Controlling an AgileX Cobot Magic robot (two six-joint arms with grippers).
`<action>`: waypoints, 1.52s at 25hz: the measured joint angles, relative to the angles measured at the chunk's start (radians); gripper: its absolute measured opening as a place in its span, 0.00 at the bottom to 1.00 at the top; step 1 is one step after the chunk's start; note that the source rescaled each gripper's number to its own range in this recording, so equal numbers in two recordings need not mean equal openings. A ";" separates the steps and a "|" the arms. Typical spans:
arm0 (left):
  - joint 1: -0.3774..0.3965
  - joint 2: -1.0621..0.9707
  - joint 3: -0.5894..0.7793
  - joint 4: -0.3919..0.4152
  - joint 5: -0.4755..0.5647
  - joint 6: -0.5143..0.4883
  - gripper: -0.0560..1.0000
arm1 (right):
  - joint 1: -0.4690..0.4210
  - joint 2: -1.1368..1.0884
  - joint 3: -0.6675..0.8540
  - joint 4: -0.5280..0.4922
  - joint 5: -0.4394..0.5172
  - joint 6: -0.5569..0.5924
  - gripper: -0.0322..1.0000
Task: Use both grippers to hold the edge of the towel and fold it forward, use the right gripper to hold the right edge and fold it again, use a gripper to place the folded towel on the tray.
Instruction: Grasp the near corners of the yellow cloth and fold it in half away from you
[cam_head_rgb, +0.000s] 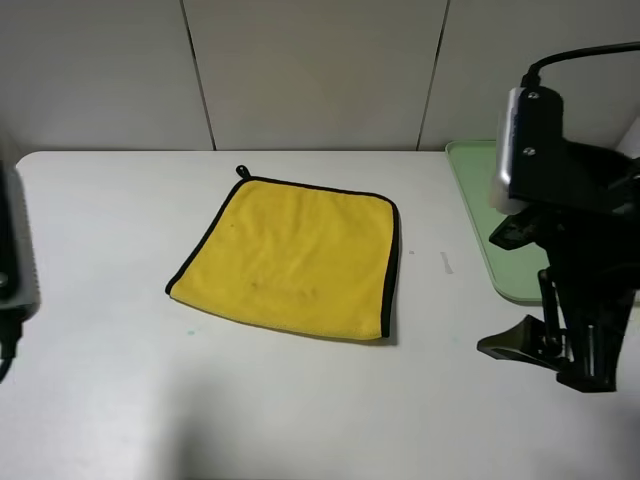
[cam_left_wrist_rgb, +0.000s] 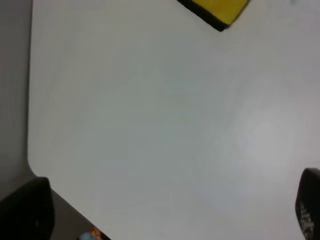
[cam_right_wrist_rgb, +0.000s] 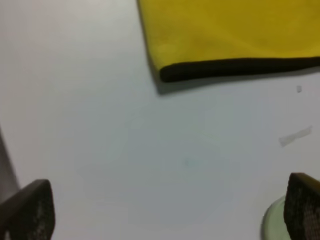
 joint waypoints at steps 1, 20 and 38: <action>-0.005 0.030 0.000 0.019 -0.024 0.000 0.96 | 0.000 0.017 -0.001 -0.002 -0.024 0.000 1.00; 0.078 0.547 -0.001 0.348 -0.292 0.000 0.93 | 0.000 0.358 -0.004 -0.050 -0.327 -0.071 1.00; 0.221 0.766 -0.001 0.383 -0.654 0.000 0.93 | 0.000 0.464 -0.004 -0.065 -0.482 -0.095 1.00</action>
